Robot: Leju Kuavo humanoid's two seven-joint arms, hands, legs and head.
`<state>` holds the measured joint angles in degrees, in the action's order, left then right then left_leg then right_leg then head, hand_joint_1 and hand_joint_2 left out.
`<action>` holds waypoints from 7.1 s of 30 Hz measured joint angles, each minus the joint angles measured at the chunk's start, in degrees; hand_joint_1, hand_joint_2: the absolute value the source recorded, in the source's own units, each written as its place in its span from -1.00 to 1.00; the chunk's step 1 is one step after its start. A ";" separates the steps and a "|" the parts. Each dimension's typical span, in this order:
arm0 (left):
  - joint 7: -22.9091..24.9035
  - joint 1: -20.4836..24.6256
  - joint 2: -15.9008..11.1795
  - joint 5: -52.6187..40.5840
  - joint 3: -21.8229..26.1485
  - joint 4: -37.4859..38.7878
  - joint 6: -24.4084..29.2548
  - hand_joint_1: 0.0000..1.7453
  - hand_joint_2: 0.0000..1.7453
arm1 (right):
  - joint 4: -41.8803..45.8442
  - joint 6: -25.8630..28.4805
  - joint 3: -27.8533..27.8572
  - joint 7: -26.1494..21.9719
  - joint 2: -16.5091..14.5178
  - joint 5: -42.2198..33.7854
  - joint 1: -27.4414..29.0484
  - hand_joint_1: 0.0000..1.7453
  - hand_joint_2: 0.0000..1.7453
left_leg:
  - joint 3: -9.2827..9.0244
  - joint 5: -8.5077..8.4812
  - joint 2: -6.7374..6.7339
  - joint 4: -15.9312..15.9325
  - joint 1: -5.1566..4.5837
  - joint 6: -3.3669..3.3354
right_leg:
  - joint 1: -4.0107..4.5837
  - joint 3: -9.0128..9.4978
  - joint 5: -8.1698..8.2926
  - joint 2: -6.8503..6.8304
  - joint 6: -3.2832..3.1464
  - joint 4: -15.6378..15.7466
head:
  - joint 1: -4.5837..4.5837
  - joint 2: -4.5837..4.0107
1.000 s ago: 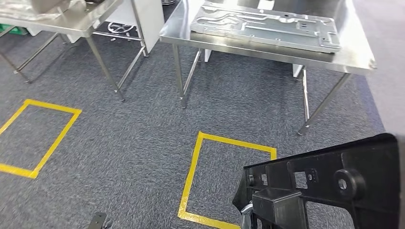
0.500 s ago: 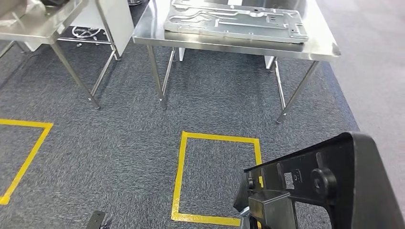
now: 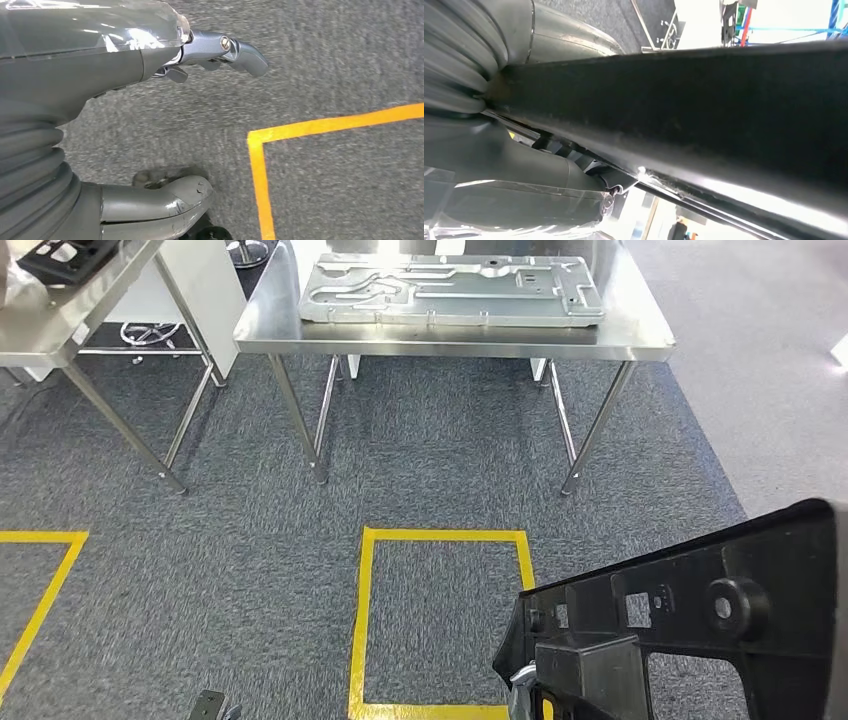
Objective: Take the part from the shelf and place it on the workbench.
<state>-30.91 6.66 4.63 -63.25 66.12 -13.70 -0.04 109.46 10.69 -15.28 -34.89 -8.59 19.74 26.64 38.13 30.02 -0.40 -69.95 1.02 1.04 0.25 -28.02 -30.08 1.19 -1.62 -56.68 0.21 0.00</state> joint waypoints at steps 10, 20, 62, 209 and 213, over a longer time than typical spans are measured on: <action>0.40 0.01 0.03 -0.03 -0.02 -0.07 0.03 -1.00 1.00 | 0.16 0.49 0.00 0.11 -0.02 0.55 -0.01 1.00 1.00 | -6.31 -1.60 0.52 10.81 0.08 -2.52 | -0.26 -4.72 -3.60 -0.48 3.05 -11.20 | 0.67 0.00; 0.97 -0.14 -0.02 0.00 -0.01 -0.07 -0.01 -1.00 1.00 | 0.49 4.13 0.03 1.93 -0.22 3.04 0.00 1.00 1.00 | -13.35 3.26 0.33 11.87 0.02 -0.66 | 0.00 -9.91 5.08 -1.58 1.78 -3.90 | 0.72 0.00; 6.50 2.46 0.54 -4.26 -5.52 0.00 -1.01 -1.00 1.00 | -8.81 25.87 0.60 35.20 5.80 68.18 -29.31 1.00 1.00 | -0.12 2.22 0.72 3.20 -0.37 -0.88 | 0.28 -1.79 1.02 -0.88 0.06 -1.44 | 0.57 -0.02; 10.03 3.55 0.22 0.07 -13.25 0.15 -2.14 -1.00 -1.00 | -54.66 7.50 0.33 37.02 6.99 41.33 -59.57 -1.00 1.00 | -1.05 -1.51 0.84 5.60 -0.40 -0.03 | -0.82 -6.31 5.47 -1.59 0.35 -1.24 | -0.71 0.00; 9.62 3.40 0.10 0.46 -13.25 0.15 -3.01 -1.00 -1.00 | -53.78 7.22 0.33 36.62 6.97 41.05 -58.88 -1.00 1.00 | 1.69 3.06 0.74 -3.94 -0.11 0.72 | -0.89 -7.15 5.80 -1.62 0.23 -1.63 | -0.90 -0.01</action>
<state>-21.28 10.06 4.73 -62.79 52.87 -13.55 -3.05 55.68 17.91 -14.95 1.73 -1.62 60.79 -32.24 39.82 33.08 0.34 -73.89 0.90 1.76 -0.65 -35.17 -24.28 -0.43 -1.39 -58.32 -0.69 -0.01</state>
